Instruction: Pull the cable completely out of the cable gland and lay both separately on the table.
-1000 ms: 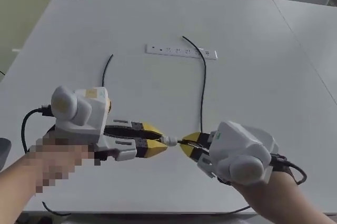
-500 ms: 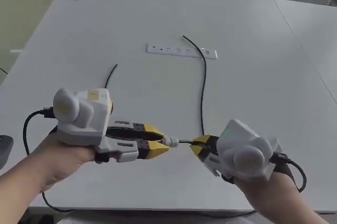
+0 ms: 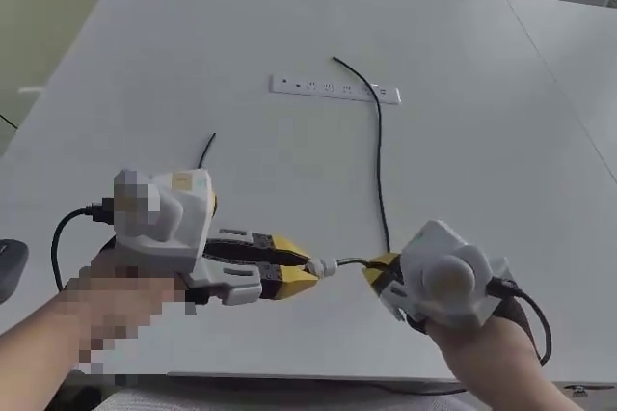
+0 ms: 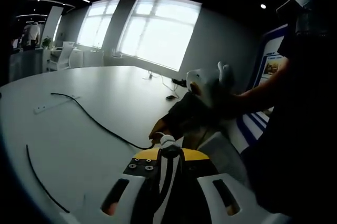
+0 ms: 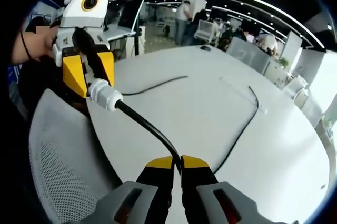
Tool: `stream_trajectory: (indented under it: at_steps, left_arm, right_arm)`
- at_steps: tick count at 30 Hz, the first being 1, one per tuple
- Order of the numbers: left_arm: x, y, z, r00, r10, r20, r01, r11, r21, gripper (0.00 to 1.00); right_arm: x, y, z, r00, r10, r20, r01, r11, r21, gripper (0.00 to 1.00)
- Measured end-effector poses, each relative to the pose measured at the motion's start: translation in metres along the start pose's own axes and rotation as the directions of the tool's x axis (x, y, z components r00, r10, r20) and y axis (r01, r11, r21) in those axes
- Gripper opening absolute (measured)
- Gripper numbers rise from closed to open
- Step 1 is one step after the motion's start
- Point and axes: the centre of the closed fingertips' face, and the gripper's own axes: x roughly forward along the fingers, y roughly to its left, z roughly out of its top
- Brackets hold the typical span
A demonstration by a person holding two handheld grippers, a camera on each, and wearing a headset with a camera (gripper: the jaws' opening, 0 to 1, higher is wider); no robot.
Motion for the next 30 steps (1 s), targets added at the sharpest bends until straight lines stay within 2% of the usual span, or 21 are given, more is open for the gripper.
stream_trajectory:
  at_steps: [2,4,8,12,15,16,19,21,25,28,30]
  left_arm:
    - [-0.001,0.005,0.000,0.9998,0.017,0.005,-0.017,1.000,-0.006,0.14]
    - [-0.002,0.007,-0.001,0.9998,0.019,0.006,-0.019,1.000,-0.007,0.14]
    - [-0.003,0.009,0.002,0.9994,0.026,0.025,-0.026,1.000,-0.018,0.14]
    - [-0.002,0.010,0.005,0.9993,0.024,0.030,-0.023,1.000,-0.019,0.14]
    - [-0.003,0.009,0.008,0.9992,0.013,0.037,-0.012,1.000,-0.022,0.14]
    - [-0.003,0.010,0.008,0.9992,0.012,0.039,-0.011,1.000,-0.022,0.14]
    - [-0.004,0.010,0.009,0.9991,0.012,0.040,-0.011,1.000,-0.023,0.14]
    - [-0.004,0.010,0.009,0.9990,0.009,0.044,-0.008,1.000,-0.026,0.14]
    - [-0.003,0.008,0.007,0.9994,0.005,0.033,-0.004,1.000,-0.025,0.14]
    - [-0.003,0.008,0.006,0.9996,0.006,0.029,-0.005,1.000,-0.026,0.14]
    - [-0.003,0.007,0.005,0.9997,0.005,0.024,-0.004,1.000,-0.026,0.14]
  right_arm:
    - [-0.004,0.005,0.008,0.9991,0.023,0.037,-0.023,1.000,-0.004,0.00]
    - [-0.006,0.006,0.010,0.9988,0.024,0.043,-0.023,1.000,-0.018,0.00]
    - [-0.005,0.005,0.012,0.9985,0.023,0.050,-0.023,1.000,0.000,0.00]
    - [-0.007,0.010,0.018,0.9968,0.045,0.067,-0.043,0.999,-0.024,0.00]
    - [-0.009,0.017,0.028,0.9917,0.081,0.100,-0.075,0.995,-0.064,0.00]
    - [-0.010,0.022,0.032,0.9879,0.107,0.113,-0.097,0.991,-0.088,0.00]
    - [-0.012,0.028,0.039,0.9827,0.133,0.129,-0.117,0.985,-0.125,0.00]
    - [-0.015,0.037,0.049,0.9698,0.180,0.165,-0.155,0.976,-0.153,0.00]
    - [-0.014,0.049,0.053,0.9655,0.216,0.146,-0.184,0.962,-0.204,0.00]
    - [-0.015,0.053,0.056,0.9575,0.239,0.161,-0.206,0.959,-0.196,0.00]
    - [-0.014,0.055,0.055,0.9601,0.241,0.142,-0.211,0.957,-0.197,0.00]
